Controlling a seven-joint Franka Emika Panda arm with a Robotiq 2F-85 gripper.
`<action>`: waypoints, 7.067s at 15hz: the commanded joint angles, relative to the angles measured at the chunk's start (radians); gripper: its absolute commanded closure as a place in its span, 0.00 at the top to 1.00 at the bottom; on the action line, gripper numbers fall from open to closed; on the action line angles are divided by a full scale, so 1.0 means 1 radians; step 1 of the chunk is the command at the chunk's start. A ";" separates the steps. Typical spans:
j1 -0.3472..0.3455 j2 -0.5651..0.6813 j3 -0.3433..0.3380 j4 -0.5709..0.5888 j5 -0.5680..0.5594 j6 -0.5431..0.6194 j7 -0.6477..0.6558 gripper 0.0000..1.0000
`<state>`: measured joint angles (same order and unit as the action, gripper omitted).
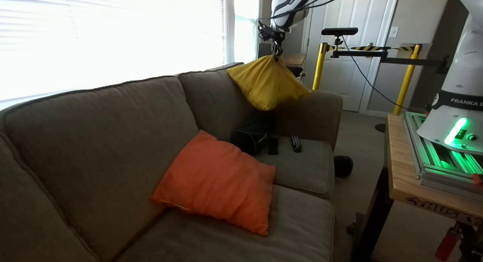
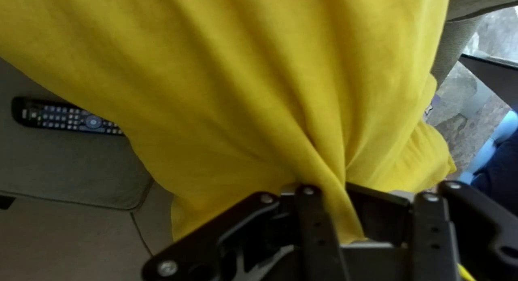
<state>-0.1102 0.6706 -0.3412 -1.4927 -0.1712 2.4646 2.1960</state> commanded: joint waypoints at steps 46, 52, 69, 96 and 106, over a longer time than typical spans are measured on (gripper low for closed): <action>0.134 0.360 0.148 0.119 0.019 -0.447 -0.937 1.00; 0.142 0.369 0.139 0.123 0.018 -0.448 -0.935 1.00; 0.116 0.776 0.104 0.357 -0.009 -0.499 -1.098 1.00; 0.545 0.744 -0.294 -0.325 -0.025 0.441 -0.777 1.00; 0.578 0.792 -0.337 -0.298 0.033 0.454 -0.742 1.00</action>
<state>0.4339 1.4151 -0.6414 -1.8022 -0.1923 2.8707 1.4276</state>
